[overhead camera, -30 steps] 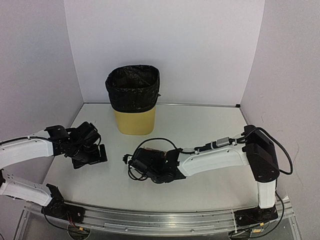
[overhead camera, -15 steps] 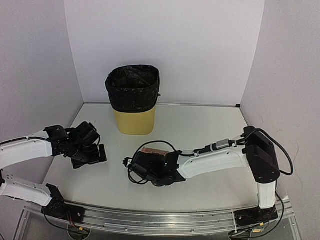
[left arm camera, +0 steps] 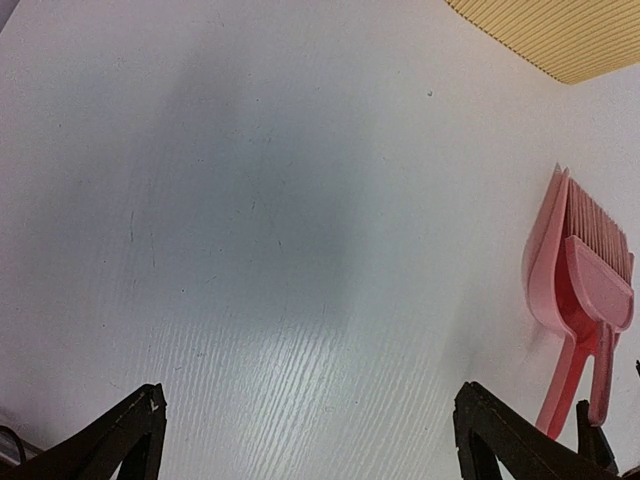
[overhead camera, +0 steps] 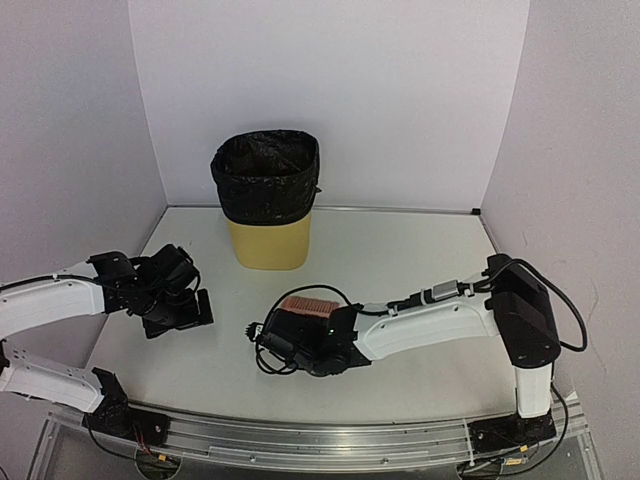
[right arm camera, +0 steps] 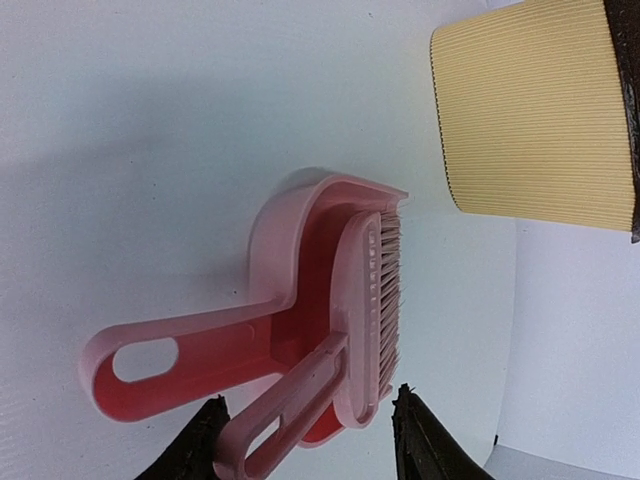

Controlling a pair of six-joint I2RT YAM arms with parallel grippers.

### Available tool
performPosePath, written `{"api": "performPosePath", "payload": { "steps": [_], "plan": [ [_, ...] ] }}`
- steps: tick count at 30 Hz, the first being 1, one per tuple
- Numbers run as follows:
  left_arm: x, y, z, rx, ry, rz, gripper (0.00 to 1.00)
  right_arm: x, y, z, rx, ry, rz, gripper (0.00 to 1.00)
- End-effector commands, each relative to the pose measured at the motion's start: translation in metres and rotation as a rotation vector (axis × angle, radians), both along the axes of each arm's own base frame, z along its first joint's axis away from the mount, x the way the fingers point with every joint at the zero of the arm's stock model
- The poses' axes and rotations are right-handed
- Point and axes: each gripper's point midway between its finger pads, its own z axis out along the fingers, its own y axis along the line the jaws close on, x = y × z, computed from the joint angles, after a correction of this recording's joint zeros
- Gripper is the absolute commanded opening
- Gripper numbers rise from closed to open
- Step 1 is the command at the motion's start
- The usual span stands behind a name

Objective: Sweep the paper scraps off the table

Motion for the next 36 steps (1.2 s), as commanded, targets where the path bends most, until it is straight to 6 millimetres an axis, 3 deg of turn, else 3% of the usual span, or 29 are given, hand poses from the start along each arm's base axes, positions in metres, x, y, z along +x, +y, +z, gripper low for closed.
{"api": "performPosePath", "payload": {
  "steps": [1, 15, 18, 22, 27, 31, 36],
  "plan": [
    [-0.003, 0.01, 0.001, 0.018, -0.011, 0.026, 1.0, -0.01, 0.004, 0.02, 0.075, 0.043, 0.004, 0.55],
    [-0.001, 0.009, 0.002, 0.018, -0.014, 0.023, 1.0, -0.026, 0.009, 0.036, 0.135, 0.108, 0.044, 0.63],
    [-0.001, 0.009, 0.003, 0.016, -0.016, 0.022, 1.0, -0.032, 0.009, 0.04, 0.16, 0.14, 0.057, 0.7],
    [0.0, 0.008, 0.005, 0.009, -0.022, 0.021, 1.0, -0.041, 0.01, 0.059, 0.238, 0.189, 0.062, 0.79],
    [0.001, 0.006, 0.008, 0.0, -0.03, 0.022, 1.0, -0.034, 0.0, 0.104, 0.372, 0.163, -0.001, 0.89],
    [0.003, 0.003, 0.008, -0.008, -0.033, 0.02, 1.0, -0.003, -0.035, 0.138, 0.542, 0.168, -0.184, 0.92],
    [0.01, -0.005, 0.008, -0.021, -0.041, -0.001, 1.0, 0.063, -0.147, 0.135, 0.766, 0.286, -0.639, 0.93]
  ]
}}
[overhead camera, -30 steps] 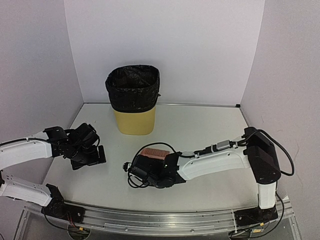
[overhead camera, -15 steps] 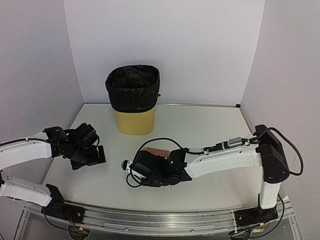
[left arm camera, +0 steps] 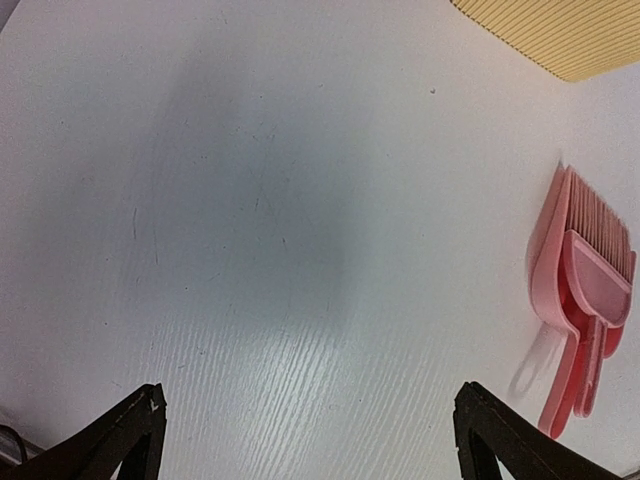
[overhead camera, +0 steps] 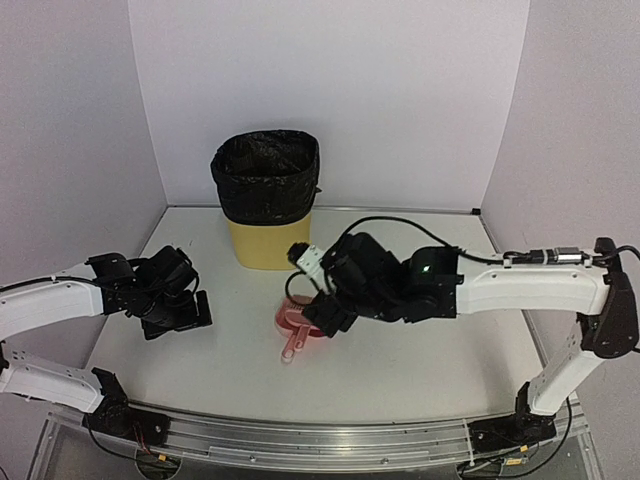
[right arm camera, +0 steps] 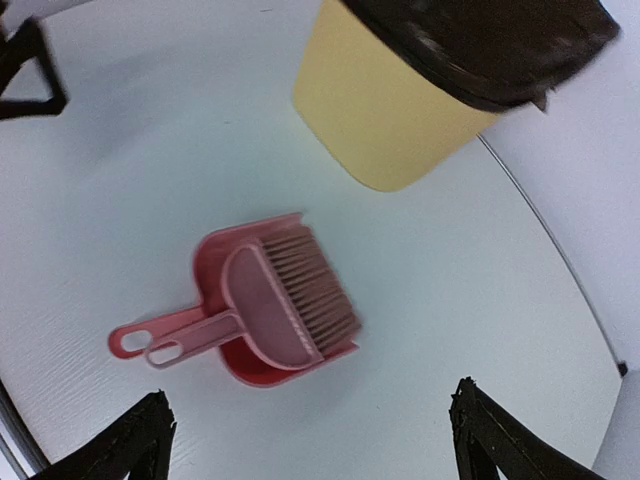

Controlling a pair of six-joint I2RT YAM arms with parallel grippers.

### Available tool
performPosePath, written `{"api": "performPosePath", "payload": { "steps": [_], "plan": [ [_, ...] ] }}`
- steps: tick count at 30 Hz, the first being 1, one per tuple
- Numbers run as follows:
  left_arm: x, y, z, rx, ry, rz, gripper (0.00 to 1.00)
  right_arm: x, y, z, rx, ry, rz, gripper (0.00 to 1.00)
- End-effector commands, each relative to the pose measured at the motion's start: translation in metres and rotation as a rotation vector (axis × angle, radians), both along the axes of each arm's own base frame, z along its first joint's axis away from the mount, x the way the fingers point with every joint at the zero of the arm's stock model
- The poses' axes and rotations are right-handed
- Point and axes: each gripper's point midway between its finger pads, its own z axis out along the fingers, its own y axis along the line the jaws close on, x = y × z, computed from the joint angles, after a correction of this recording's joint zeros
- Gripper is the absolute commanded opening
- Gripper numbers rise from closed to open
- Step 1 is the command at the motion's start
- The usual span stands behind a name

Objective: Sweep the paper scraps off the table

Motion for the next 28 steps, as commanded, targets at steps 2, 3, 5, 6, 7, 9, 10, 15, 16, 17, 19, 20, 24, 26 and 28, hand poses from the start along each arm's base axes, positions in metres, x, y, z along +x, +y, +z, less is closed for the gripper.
{"api": "performPosePath", "payload": {
  "steps": [2, 3, 5, 6, 7, 9, 10, 15, 16, 17, 19, 20, 24, 26, 28],
  "plan": [
    [0.016, -0.01, 0.01, -0.023, -0.048, -0.002, 1.0, 0.067, -0.137, 0.001, 0.256, 0.219, -0.513, 0.94],
    [0.018, -0.011, 0.009, -0.026, -0.048, -0.004, 1.0, 0.07, -0.158, -0.007, 0.259, 0.241, -0.574, 0.94],
    [0.024, -0.014, 0.008, -0.047, -0.054, -0.01, 1.0, 0.076, -0.202, -0.022, 0.277, 0.274, -0.711, 0.95],
    [0.026, -0.015, 0.006, -0.057, -0.052, -0.011, 1.0, 0.077, -0.224, -0.031, 0.294, 0.296, -0.782, 0.95],
    [0.03, -0.015, 0.005, -0.069, -0.052, -0.006, 1.0, 0.077, -0.243, -0.04, 0.315, 0.326, -0.841, 0.95],
    [0.035, -0.008, 0.003, -0.069, -0.051, 0.023, 1.0, 0.075, -0.279, -0.052, 0.343, 0.338, -0.963, 0.95],
    [0.037, -0.005, 0.003, -0.068, -0.054, 0.036, 1.0, 0.071, -0.293, -0.057, 0.346, 0.332, -1.011, 0.95],
    [0.042, 0.004, 0.004, -0.081, -0.07, 0.073, 1.0, 0.053, -0.332, -0.063, 0.314, 0.239, -1.127, 0.95],
    [0.043, 0.006, 0.004, -0.082, -0.069, 0.08, 1.0, 0.05, -0.336, -0.063, 0.318, 0.226, -1.141, 0.95],
    [0.043, 0.007, 0.003, -0.079, -0.071, 0.087, 1.0, 0.047, -0.34, -0.065, 0.316, 0.218, -1.154, 0.95],
    [0.043, 0.011, 0.004, -0.074, -0.077, 0.102, 1.0, 0.043, -0.342, -0.063, 0.336, 0.212, -1.155, 0.95],
    [0.042, 0.012, 0.004, -0.071, -0.077, 0.109, 1.0, 0.041, -0.342, -0.062, 0.344, 0.21, -1.153, 0.95],
    [0.04, 0.015, 0.006, -0.078, -0.087, 0.123, 1.0, 0.037, -0.343, -0.059, 0.371, 0.201, -1.147, 0.95],
    [0.039, 0.017, 0.006, -0.079, -0.09, 0.132, 1.0, 0.035, -0.343, -0.057, 0.386, 0.198, -1.145, 0.95],
    [0.038, 0.019, 0.006, -0.08, -0.093, 0.14, 1.0, 0.034, -0.342, -0.054, 0.402, 0.198, -1.133, 0.96]
  ]
}}
